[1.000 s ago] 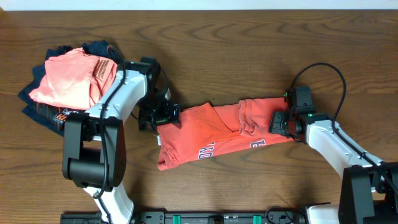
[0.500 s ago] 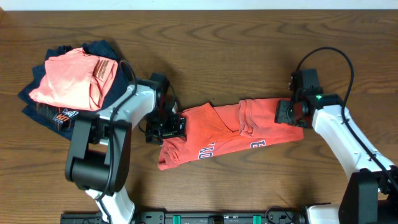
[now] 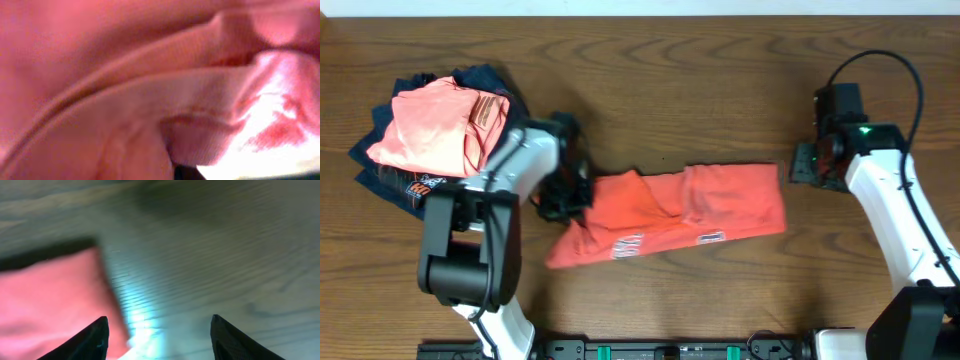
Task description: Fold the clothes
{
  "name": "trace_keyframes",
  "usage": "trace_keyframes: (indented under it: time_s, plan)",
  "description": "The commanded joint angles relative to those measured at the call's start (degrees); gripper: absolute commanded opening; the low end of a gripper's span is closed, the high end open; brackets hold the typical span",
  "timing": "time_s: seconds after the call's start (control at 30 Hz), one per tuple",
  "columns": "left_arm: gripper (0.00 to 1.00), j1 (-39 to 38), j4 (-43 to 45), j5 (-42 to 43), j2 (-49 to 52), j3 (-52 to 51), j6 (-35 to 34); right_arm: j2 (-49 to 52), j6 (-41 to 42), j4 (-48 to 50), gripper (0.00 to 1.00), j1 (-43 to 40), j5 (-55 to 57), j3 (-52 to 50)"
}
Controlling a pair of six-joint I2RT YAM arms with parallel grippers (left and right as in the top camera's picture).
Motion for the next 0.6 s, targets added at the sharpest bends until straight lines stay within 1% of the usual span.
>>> trace_keyframes:
  time_s: [0.0,0.1,0.17,0.3,0.43,0.57]
  plan:
    - [0.06,4.85,-4.87,-8.98,0.02,8.79,-0.15,0.09,-1.75,-0.9,0.64,-3.74,1.9,1.27]
    - [0.06,7.06,-10.73,-8.15,-0.02,15.5,-0.66,0.09,-2.89,-1.81,0.64,-6.03,1.79,1.27]
    - [0.06,6.78,-14.82,-4.94,-0.07,19.69,-1.25,0.09,-3.93,-2.12,0.64,-6.99,1.73,1.27]
    - [0.06,2.21,-20.02,3.17,-0.09,25.66,-1.27,0.09,-4.26,-2.4,0.64,-8.39,1.09,1.27]
    - [0.06,-6.69,-18.93,3.96,-0.04,26.77,-2.34,0.09,-4.28,-2.45,0.64,-8.55,-0.33,1.27]
    - [0.06,-16.48,-13.84,3.74,0.17,26.29,-3.56,0.09,-4.28,-2.67,0.64,-8.57,-0.74,1.27]
